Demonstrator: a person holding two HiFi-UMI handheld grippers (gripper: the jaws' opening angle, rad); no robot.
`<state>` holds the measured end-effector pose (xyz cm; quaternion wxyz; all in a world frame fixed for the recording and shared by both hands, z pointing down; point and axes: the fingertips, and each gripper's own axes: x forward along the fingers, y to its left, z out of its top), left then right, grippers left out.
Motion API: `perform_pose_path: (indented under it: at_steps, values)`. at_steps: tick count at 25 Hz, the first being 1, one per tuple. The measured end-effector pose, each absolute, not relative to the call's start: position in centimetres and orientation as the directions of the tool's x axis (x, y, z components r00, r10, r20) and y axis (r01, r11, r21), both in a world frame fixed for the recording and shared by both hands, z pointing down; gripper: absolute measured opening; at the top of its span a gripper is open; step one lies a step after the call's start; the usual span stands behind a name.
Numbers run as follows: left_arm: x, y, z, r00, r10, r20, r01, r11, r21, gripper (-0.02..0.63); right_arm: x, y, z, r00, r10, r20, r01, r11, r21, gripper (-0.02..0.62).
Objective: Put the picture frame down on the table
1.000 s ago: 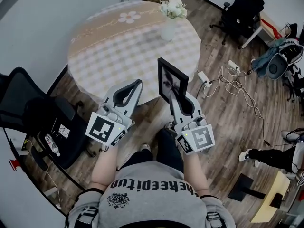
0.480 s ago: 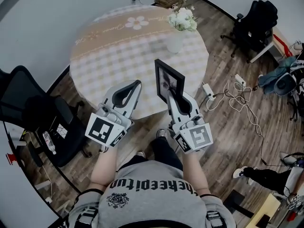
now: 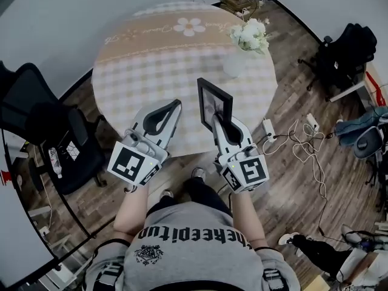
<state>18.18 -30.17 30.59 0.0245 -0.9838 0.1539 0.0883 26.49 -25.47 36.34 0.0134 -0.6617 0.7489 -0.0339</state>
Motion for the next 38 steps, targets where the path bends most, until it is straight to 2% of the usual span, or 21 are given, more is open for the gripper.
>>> perform_pose_path:
  at_steps: [16,27,38]
  values:
    - [20.3,-31.7,33.3,0.885,-0.448,-0.126,-0.451,-0.893,0.004,0.015,29.7,-28.7,47.4,-0.262,-0.925,0.276,-0.952,0.202,-0.229,0.021]
    - [20.1,-33.3,35.8,0.834,-0.547,-0.069,-0.545,-0.837,0.045,0.015,29.5,-30.9,54.9,-0.377,-0.795,0.476,-0.913,0.23,-0.338,0.021]
    - [18.6,-32.6,38.0,0.79,-0.613,0.008,-0.61,-0.785,0.108,0.015,28.9,-31.2,58.2,-0.43,-0.722,0.543,-0.891,0.241,-0.385,0.021]
